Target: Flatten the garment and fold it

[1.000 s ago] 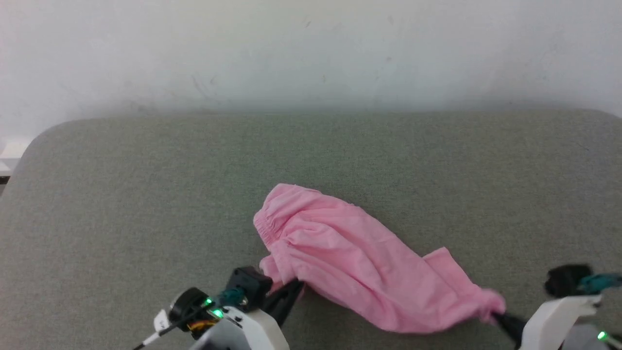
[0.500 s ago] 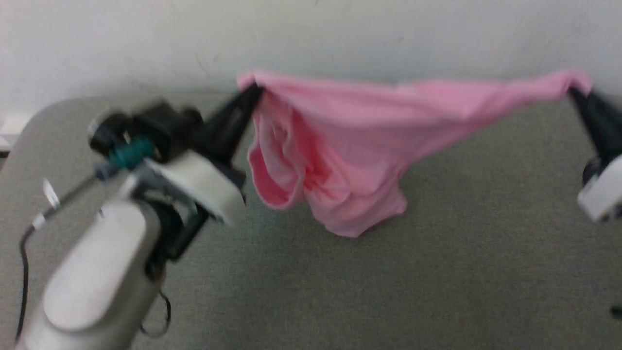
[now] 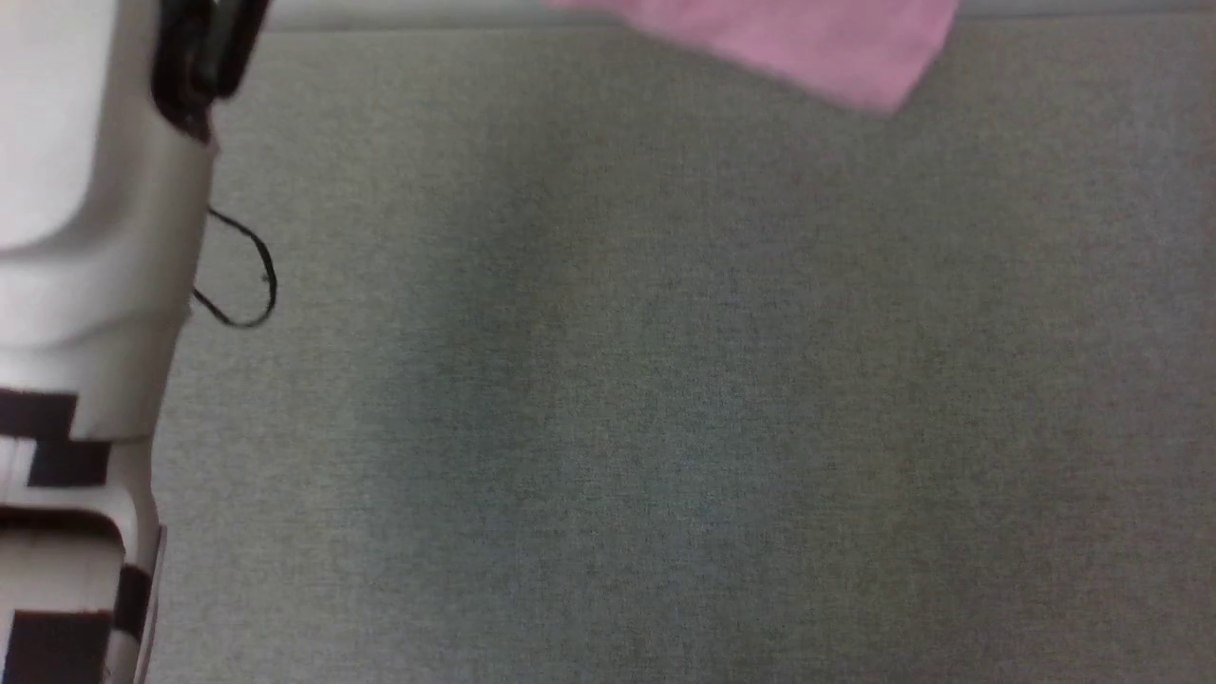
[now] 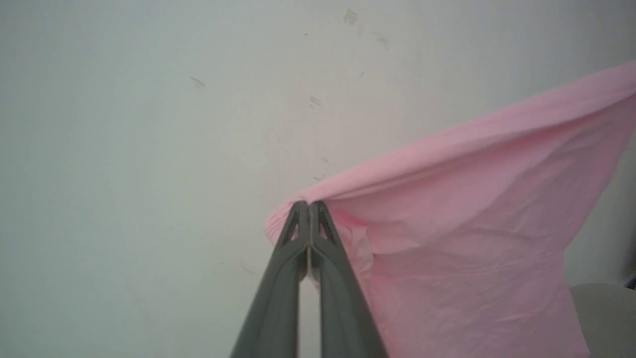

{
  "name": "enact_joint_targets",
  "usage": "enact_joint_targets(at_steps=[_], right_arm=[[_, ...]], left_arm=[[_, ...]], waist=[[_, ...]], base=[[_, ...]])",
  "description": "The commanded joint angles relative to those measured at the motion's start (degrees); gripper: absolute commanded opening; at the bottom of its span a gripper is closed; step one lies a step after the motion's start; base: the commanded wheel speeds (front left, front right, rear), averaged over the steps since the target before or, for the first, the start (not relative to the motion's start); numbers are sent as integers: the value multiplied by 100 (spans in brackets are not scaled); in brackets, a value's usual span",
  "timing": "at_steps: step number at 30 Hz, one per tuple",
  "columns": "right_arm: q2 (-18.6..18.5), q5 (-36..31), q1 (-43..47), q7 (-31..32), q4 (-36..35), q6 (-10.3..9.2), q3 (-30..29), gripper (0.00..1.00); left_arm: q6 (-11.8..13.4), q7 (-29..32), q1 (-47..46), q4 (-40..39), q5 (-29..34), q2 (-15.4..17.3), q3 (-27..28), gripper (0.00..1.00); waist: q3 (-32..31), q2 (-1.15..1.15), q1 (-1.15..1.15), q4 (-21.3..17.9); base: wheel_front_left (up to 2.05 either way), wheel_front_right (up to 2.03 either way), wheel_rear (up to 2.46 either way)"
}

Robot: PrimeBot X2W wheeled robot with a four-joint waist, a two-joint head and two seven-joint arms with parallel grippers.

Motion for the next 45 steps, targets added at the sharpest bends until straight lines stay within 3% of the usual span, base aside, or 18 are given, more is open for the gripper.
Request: enact_joint_targets(at_steps=[1,6,12,19,26,31,37,45], right_arm=[[34,-55,-169,-193,214,28,59,0],[148,-16,-393,-837,1122,28,539,0],[348,234,22,-1412,2154,28,1107,0],[392,687,1292,-1975,2620,28,1625,0],[128,918,3197,-2176,1687,28,1831,0],[-27,769,4430,-1680,595,28,1614,0],[114,428,5846,-909,-772,28,1003,0],[696,79,7407,94,-2345,28,204,0]], left_arm=[[-15,-180,-200,249,62,-20,65,0],[-44,-831,-482,1346,61,-229,100,0],[-130,-1274,-175,2439,-41,-515,35,0],[-186,-1432,1099,2588,-64,-747,62,0],[-120,-1436,3221,1399,117,-794,272,0],[38,-1433,4605,335,318,-672,131,0],[499,-938,5895,-1148,362,-381,54,0],[1161,-65,7287,-2998,251,-11,166,0]], waist=[[500,0,-3,-206],[607,0,-3,-285],[623,0,-3,-304],[266,0,-3,-246],[-348,0,-3,-198],[-733,0,-3,-265],[-1051,0,-3,-246],[-1267,0,-3,-238]], base=[[0,0,0],[0,0,0],[0,0,0],[0,0,0],[0,0,0],[0,0,0],[0,0,0],[0,0,0]])
